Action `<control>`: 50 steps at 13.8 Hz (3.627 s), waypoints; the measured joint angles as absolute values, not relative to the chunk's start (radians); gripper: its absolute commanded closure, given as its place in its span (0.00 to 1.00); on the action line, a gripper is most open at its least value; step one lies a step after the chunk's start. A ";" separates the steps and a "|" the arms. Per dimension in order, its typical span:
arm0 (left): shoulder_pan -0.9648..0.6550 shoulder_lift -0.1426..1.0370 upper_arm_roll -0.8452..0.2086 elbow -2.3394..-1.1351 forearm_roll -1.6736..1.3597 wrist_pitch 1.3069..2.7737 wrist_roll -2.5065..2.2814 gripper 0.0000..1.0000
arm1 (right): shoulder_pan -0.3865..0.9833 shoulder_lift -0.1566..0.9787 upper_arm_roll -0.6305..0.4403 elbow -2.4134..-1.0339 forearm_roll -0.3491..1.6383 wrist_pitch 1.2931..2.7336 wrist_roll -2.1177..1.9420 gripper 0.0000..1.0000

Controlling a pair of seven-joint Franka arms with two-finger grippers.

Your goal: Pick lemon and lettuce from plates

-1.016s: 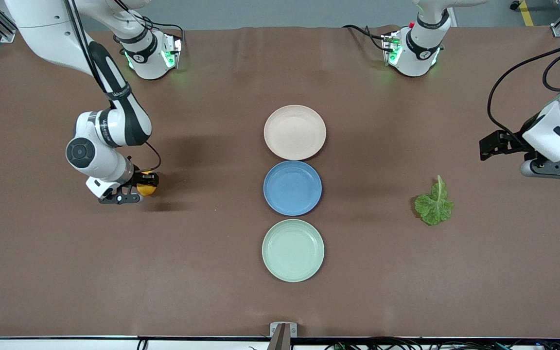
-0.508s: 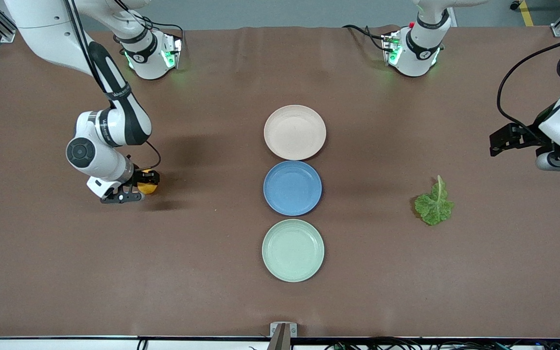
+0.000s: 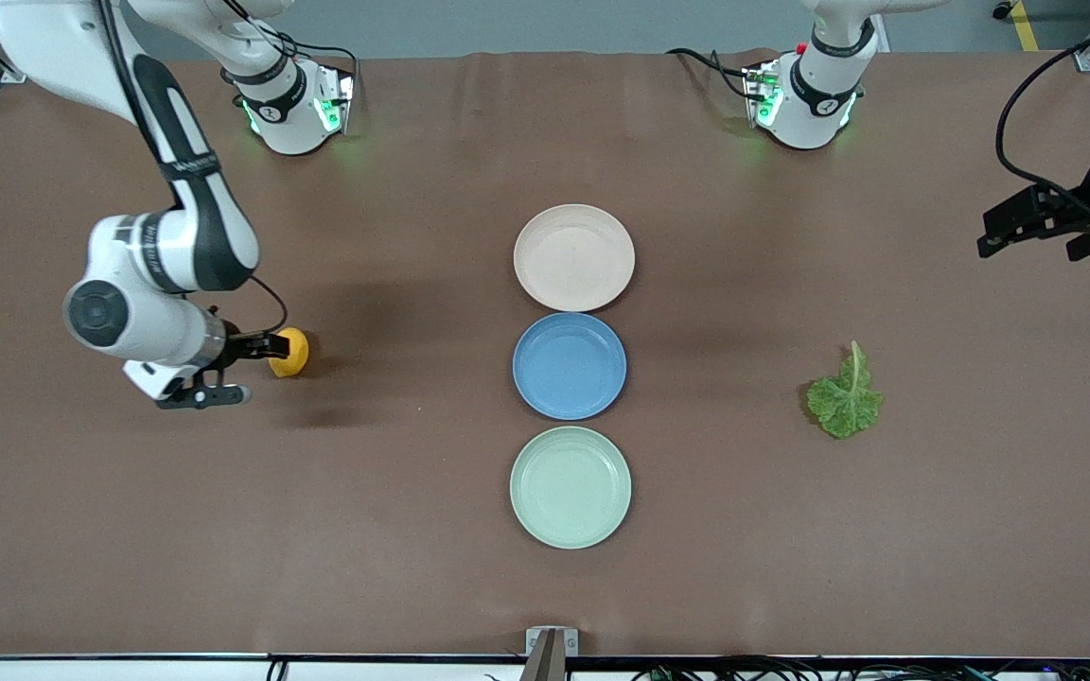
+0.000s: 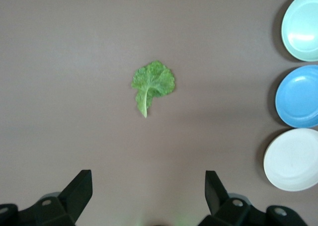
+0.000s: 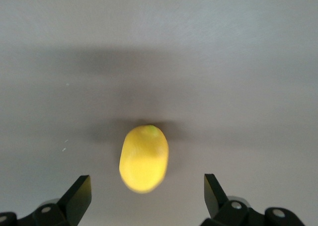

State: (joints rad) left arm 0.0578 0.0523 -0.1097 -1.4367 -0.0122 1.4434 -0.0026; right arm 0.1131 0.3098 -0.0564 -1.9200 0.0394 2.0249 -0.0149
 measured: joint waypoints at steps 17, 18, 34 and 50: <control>0.011 -0.116 -0.093 -1.652 -0.011 1.498 -0.021 0.00 | 0.006 0.288 -0.055 -1.353 -0.042 1.453 -0.041 0.00; 0.011 -0.116 -0.093 -1.653 -0.011 1.498 -0.021 0.00 | 0.006 0.288 -0.055 -1.353 -0.042 1.427 -0.041 0.00; 0.014 -0.115 -0.084 -1.657 -0.011 1.504 -0.021 0.00 | 0.000 0.007 -0.074 -1.597 -0.038 1.474 -0.049 0.00; 0.023 -0.115 -0.083 -1.657 -0.011 1.504 -0.021 0.00 | 0.000 -0.050 -0.088 -1.625 0.007 1.517 -0.079 0.00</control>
